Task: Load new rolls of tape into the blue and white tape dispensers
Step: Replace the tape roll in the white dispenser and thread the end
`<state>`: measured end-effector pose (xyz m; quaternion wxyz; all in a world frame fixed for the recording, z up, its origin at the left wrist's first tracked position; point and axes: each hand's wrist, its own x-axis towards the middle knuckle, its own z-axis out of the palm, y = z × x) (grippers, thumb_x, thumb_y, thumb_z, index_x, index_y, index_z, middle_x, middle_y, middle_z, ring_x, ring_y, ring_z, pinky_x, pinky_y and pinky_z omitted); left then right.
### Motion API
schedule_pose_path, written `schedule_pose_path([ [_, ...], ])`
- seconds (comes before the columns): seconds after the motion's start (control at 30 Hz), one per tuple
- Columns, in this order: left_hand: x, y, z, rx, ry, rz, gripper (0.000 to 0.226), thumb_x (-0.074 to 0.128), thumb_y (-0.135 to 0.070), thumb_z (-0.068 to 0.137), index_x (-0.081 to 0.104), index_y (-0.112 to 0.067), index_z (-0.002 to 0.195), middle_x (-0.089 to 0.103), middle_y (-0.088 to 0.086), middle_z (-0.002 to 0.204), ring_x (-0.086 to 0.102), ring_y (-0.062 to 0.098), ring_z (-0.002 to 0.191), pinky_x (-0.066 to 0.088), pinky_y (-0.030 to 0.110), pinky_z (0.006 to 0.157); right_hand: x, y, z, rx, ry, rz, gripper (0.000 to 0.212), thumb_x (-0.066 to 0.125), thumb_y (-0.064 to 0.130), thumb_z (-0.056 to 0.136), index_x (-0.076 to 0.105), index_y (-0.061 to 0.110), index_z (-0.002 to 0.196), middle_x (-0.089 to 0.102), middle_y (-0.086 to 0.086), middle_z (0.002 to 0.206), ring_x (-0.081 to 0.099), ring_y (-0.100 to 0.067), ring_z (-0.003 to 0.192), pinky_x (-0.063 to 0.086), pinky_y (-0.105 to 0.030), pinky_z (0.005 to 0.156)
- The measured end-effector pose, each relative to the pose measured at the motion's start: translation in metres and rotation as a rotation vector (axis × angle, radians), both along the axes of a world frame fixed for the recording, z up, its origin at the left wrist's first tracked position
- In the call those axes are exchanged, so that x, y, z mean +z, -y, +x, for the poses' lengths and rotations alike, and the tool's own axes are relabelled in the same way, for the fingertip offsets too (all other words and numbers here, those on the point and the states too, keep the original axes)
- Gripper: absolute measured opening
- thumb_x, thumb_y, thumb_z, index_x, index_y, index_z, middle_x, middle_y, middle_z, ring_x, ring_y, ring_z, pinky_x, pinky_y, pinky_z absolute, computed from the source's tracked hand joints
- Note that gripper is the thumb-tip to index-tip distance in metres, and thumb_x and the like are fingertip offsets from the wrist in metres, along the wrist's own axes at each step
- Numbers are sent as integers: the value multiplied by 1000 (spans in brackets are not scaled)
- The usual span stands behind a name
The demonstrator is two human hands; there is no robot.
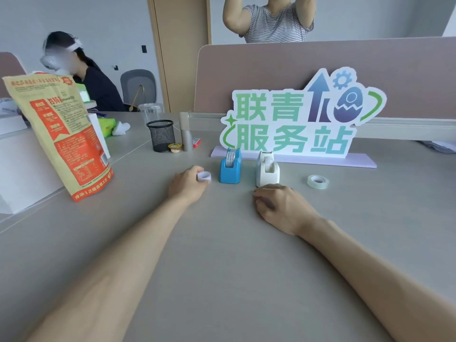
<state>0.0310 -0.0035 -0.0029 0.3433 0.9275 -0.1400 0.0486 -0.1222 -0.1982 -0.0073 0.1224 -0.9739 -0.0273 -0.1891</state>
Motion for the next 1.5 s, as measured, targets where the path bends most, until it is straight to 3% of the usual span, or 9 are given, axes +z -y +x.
schedule_pose_path([
  [0.2,-1,24,32,-15,76,170,37,48,-36,91,53,-29,128,59,5,133,51,34,121,43,36,95,-6,7,8,6,25,48,32,51,27,84,61,10,109,64,-10,104,58,-33,104,50,-40,84],
  [0.3,-4,23,32,-12,94,256,50,45,-38,94,38,-30,142,47,8,144,40,36,130,35,39,102,-6,10,14,-141,262,46,49,64,25,81,53,5,125,53,-16,117,50,-37,107,49,-44,86],
  [0.5,-9,14,-2,-15,97,260,58,41,-34,98,22,-22,151,32,13,150,29,32,139,26,41,110,4,10,34,-292,29,199,99,61,48,84,-3,18,154,30,-14,148,48,-34,122,47,-38,91],
  [0.67,-10,7,-51,-55,120,303,56,34,-26,101,15,-12,152,31,15,150,32,31,138,27,38,110,9,11,43,-390,-15,159,64,48,44,89,18,27,144,63,-19,111,62,-43,96,47,-42,78],
  [0.83,-11,-1,-79,-129,141,340,51,30,-24,100,23,-15,150,37,10,150,35,28,137,29,37,110,6,3,28,-381,11,253,41,42,47,90,32,27,124,69,-19,96,64,-43,88,48,-41,75],
  [1.1,-7,-2,-95,-352,187,175,53,42,-18,96,30,-20,147,38,-1,150,35,19,138,36,35,106,2,-10,-49,-155,51,222,52,57,39,88,33,32,134,70,-4,104,65,-34,92,50,-35,77],
  [1.23,-5,1,-98,-460,25,-51,63,56,-22,90,29,-26,147,36,-9,152,35,10,138,31,31,111,6,-15,-88,-101,20,203,54,62,40,86,35,34,132,61,8,83,52,-1,61,39,-26,67],
  [1.4,1,9,-111,-605,-206,-241,87,70,-22,81,21,-36,150,28,-17,154,23,-2,141,23,24,111,8,-10,-100,-21,-5,230,50,66,37,84,35,33,123,58,15,68,52,0,56,38,-17,55],
  [1.5,2,11,-112,-645,-315,-259,97,71,-29,74,13,-42,151,26,-20,154,24,-1,141,23,27,113,9,-5,-98,9,-32,225,47,66,36,85,34,34,119,51,15,60,48,-9,53,44,-28,56],
])
